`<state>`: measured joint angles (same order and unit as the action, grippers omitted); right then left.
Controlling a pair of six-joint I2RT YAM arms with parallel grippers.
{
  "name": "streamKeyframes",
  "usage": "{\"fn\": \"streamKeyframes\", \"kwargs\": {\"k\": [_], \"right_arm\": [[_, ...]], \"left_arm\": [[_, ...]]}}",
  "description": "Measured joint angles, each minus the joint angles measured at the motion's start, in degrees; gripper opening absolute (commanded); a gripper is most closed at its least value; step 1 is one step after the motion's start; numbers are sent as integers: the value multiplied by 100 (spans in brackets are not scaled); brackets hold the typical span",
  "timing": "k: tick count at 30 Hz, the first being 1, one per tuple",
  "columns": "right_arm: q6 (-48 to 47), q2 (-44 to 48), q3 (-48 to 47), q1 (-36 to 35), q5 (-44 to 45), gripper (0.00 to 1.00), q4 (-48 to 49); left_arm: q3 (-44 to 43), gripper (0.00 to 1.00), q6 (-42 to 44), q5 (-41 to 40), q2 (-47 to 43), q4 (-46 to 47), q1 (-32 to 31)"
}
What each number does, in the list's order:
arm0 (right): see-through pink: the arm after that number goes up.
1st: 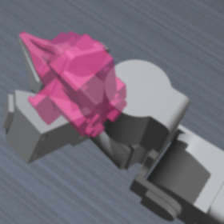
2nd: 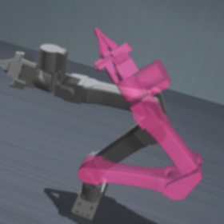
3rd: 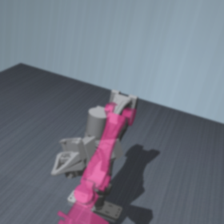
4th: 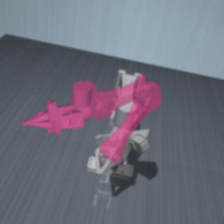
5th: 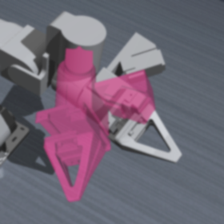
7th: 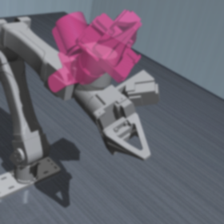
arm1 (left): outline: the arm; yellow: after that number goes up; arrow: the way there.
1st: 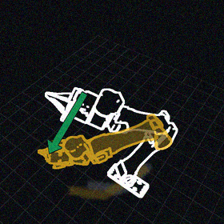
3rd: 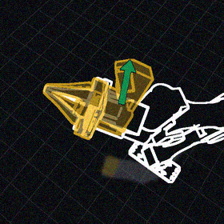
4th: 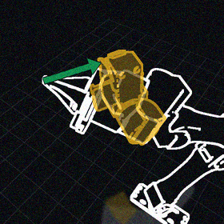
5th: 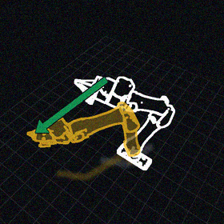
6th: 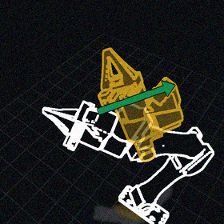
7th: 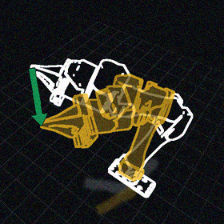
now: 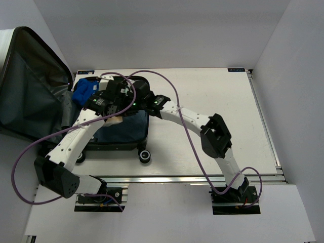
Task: Pack the luggage
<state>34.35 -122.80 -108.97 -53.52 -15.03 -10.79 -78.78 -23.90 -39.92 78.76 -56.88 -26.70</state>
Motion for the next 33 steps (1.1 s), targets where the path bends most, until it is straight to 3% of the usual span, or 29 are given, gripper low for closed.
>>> {"fn": "streamKeyframes", "kwargs": {"k": [5, 15, 16, 20, 23, 26, 27, 33], "right_arm": [[160, -763, -1158, -367, 63, 0, 138], [304, -1652, -1556, -629, 142, 2, 501], [289, -1716, -1558, -643, 122, 6, 511], [162, -1746, -1578, -660, 42, 49, 538], [42, -1646, -1434, -688, -238, 68, 634], [-24, -1329, -1021, -715, -505, 80, 828], [35, -1180, -837, -713, -511, 89, 826], [35, -74, 647, -555, -1325, 89, 1078]], "left_arm": [[199, 0, 345, -315, -595, 120, 509], [1165, 0, 448, 0, -529, 728, 1414], [1268, 0, 450, 37, -518, 807, 1475], [1622, 0, 625, 142, -697, 1255, 1657], [1788, 0, 837, 328, -1003, 1753, 1751], [1884, 0, 1121, 535, -1241, 2085, 1821], [1897, 0, 1237, 669, -1309, 2149, 1845], [1982, 0, 1637, 868, -1517, 2798, 2138]]}}
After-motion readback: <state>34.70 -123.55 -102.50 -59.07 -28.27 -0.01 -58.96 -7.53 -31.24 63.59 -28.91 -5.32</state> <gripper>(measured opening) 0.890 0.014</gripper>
